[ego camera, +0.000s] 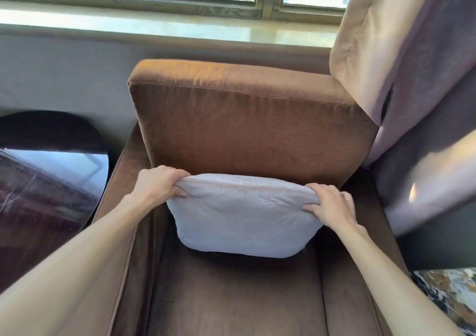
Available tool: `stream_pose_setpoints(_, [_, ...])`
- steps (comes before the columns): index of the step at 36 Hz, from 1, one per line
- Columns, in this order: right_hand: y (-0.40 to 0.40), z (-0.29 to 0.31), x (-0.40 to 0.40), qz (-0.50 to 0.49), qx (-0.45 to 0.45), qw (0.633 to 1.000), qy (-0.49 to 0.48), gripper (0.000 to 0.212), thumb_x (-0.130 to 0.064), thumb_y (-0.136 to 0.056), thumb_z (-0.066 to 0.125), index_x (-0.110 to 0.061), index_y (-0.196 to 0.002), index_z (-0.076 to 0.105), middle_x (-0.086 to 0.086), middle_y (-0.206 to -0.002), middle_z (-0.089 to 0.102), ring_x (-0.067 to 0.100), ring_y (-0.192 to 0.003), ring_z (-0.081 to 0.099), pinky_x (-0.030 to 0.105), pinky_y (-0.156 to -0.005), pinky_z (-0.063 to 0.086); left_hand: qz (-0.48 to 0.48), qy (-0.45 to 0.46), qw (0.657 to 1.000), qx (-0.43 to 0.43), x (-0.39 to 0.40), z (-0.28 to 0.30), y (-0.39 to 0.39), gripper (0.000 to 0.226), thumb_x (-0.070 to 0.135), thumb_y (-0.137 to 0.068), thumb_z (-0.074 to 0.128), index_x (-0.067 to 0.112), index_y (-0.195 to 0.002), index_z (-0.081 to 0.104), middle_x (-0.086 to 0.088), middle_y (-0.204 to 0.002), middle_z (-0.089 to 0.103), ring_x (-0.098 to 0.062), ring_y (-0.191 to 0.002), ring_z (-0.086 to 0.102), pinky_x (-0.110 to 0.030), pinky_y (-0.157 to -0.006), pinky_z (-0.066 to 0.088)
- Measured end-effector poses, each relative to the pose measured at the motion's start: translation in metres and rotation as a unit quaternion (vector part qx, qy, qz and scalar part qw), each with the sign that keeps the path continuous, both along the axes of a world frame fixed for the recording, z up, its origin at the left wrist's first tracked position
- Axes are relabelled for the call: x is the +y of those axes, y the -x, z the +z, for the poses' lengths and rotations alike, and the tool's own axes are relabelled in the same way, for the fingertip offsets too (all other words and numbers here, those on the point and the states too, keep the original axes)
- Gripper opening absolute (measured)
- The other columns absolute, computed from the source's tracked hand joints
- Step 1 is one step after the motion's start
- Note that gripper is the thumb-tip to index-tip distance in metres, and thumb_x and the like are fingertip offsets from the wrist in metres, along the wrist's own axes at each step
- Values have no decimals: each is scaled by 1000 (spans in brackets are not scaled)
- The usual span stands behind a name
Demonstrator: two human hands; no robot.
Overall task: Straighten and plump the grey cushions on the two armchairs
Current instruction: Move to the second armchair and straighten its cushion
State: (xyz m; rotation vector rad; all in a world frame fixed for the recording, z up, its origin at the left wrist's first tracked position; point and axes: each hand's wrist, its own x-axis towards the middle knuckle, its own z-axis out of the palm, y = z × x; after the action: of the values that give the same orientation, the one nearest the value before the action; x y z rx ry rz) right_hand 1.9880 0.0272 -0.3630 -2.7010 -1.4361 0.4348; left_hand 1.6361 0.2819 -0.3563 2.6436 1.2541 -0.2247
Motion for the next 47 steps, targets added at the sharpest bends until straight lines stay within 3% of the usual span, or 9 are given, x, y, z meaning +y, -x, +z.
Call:
stream_pose_setpoints(2, [-6,2,-9,-14,9,1000,-5,46,-42,-86,71,-39,-130,57,-14,-126,63,18,-123,53,45,-97,44,37,-21,999,-10,6,1,15,12,47,-86,68,37,-90,66,13,-88,68,-21,-100,66,-34,-70,40])
stream_pose_setpoints(5, [-16,6,-18,-78,30,996,-23,31,-23,-89,69,-32,-119,66,1,-114,67,29,-105,59,41,-80,49,69,-26,997,-13,10,5,29,21,47,-87,68,36,-72,59,11,-71,57,-21,-84,61,-34,-69,38])
stream_pose_setpoints(11, [-27,17,-28,-160,26,985,-53,18,-9,-88,60,-23,-84,71,12,-76,64,39,-75,60,46,-68,57,91,-1,994,-59,8,14,26,9,43,-85,72,35,-80,72,12,-80,66,-21,-89,60,-36,-72,42])
stream_pose_setpoints(26, [-26,19,-25,-111,-33,993,1,17,-16,-93,57,-25,-93,71,4,-84,70,33,-86,64,40,-75,49,97,5,993,-61,8,6,28,12,43,-88,68,32,-87,72,12,-87,68,-21,-98,62,-35,-71,43])
stream_pose_setpoints(29, [-19,27,-17,-57,-50,996,53,40,-10,-83,57,-30,-117,66,-2,-108,72,26,-109,62,42,-89,43,43,62,996,-51,9,8,21,20,47,-88,64,37,-105,69,14,-101,66,-17,-108,58,-36,-77,45])
stream_pose_setpoints(33, [11,31,6,27,0,997,67,80,-9,-70,58,-38,-144,43,-12,-145,52,18,-135,45,44,-104,36,-17,120,991,-60,-3,15,-16,68,67,-82,63,31,-139,54,9,-135,60,-17,-130,50,-44,-103,47])
stream_pose_setpoints(39, [62,11,54,133,26,987,89,116,-54,-61,86,-33,-155,22,-10,-158,34,15,-148,27,53,-119,22,-125,79,989,20,-46,-3,-84,107,73,-63,76,36,-152,31,9,-152,42,-19,-140,39,-44,-112,32])
stream_pose_setpoints(42, [71,0,63,137,4,988,74,104,-55,-63,84,-32,-150,31,-10,-147,44,15,-140,38,51,-114,26,-117,20,992,37,-52,-15,-91,95,66,-63,80,36,-145,42,10,-140,51,-17,-131,48,-40,-104,35])
stream_pose_setpoints(47, [67,-7,62,139,-53,989,21,43,-49,-79,75,-27,-108,52,-10,-110,62,18,-113,56,43,-99,36,-103,-28,994,-6,-47,-19,-90,47,58,-70,78,29,-103,63,8,-104,66,-17,-105,63,-35,-77,34])
